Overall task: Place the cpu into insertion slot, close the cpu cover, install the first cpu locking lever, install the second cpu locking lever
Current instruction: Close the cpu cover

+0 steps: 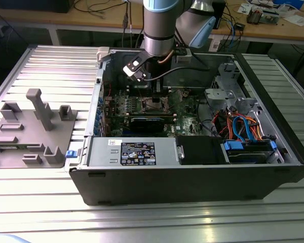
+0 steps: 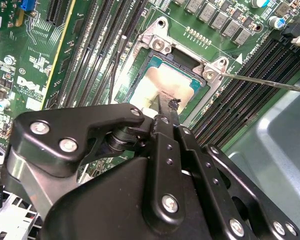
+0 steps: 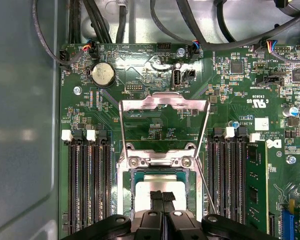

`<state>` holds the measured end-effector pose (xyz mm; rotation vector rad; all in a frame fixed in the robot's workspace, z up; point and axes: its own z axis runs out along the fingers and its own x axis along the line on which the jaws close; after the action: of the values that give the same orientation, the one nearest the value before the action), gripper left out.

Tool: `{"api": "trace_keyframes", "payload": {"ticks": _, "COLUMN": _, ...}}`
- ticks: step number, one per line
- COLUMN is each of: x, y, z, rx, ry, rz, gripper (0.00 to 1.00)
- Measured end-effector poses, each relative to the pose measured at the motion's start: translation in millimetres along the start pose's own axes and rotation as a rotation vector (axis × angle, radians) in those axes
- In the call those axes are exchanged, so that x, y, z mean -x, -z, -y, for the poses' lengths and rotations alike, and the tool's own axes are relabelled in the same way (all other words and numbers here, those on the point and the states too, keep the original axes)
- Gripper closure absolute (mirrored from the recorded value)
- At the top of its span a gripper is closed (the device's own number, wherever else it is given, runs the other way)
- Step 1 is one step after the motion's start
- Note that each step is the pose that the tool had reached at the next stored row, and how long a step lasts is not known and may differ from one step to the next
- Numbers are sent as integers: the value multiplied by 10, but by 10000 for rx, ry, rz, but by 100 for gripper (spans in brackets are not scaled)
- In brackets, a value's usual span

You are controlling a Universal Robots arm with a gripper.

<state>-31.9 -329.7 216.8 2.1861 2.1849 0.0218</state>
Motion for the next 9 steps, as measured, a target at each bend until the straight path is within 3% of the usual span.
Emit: {"api": "trace_keyframes", "payload": {"ticks": 9, "x": 1, "y": 51, "z": -3, "rx": 0, "ry": 1, "rz": 15, "gripper": 89}}
